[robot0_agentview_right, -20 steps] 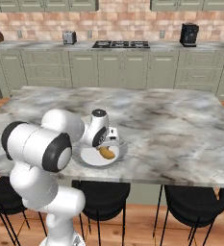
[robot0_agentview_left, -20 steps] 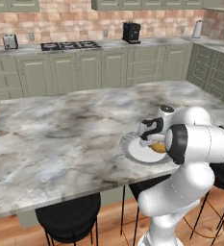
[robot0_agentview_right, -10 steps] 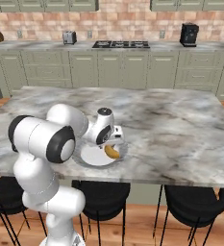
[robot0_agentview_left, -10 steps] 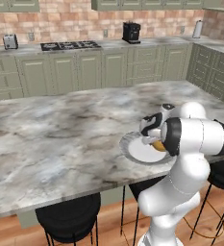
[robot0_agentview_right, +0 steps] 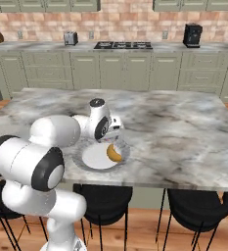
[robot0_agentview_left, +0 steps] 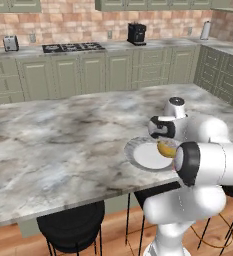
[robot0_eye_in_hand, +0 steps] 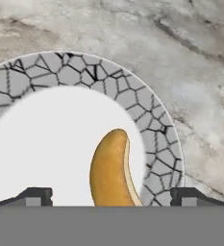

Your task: Move the hot dog bun to the plate on the dining table and place the condiment next to that plate. Then navigate to the fridge and take the sausage and place it on the plate as well.

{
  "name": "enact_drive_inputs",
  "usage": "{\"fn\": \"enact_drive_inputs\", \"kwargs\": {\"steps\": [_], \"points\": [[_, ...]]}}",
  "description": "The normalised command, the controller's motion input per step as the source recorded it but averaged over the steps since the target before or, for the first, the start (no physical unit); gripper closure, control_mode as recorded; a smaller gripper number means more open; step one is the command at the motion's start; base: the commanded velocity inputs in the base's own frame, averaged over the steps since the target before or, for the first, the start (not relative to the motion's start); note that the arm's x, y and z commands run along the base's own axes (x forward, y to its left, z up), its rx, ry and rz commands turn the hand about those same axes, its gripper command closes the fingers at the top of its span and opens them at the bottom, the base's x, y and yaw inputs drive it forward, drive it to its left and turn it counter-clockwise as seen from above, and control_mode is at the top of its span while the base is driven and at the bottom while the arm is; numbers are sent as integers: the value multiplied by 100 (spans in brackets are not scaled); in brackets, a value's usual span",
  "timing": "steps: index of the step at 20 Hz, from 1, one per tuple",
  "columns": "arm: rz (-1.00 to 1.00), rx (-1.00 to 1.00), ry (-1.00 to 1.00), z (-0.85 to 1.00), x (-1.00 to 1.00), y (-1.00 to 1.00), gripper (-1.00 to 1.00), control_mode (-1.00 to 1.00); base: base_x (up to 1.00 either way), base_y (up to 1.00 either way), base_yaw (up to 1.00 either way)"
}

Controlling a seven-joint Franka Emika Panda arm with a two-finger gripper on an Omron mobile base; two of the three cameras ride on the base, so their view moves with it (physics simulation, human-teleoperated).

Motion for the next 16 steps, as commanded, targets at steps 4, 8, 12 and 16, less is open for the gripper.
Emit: {"fn": "enact_drive_inputs", "kwargs": {"steps": [4, 8, 12, 16], "points": [[0, -1, -1, 100, -94, 33, -100, -100, 0, 0, 0], [0, 10, 20, 98, -100, 68, -100, -100, 0, 0, 0], [0, 21, 25, 59, -100, 85, -100, -100, 0, 0, 0], [0, 7, 7, 15, -96, 73, -100, -100, 0, 0, 0]]}}
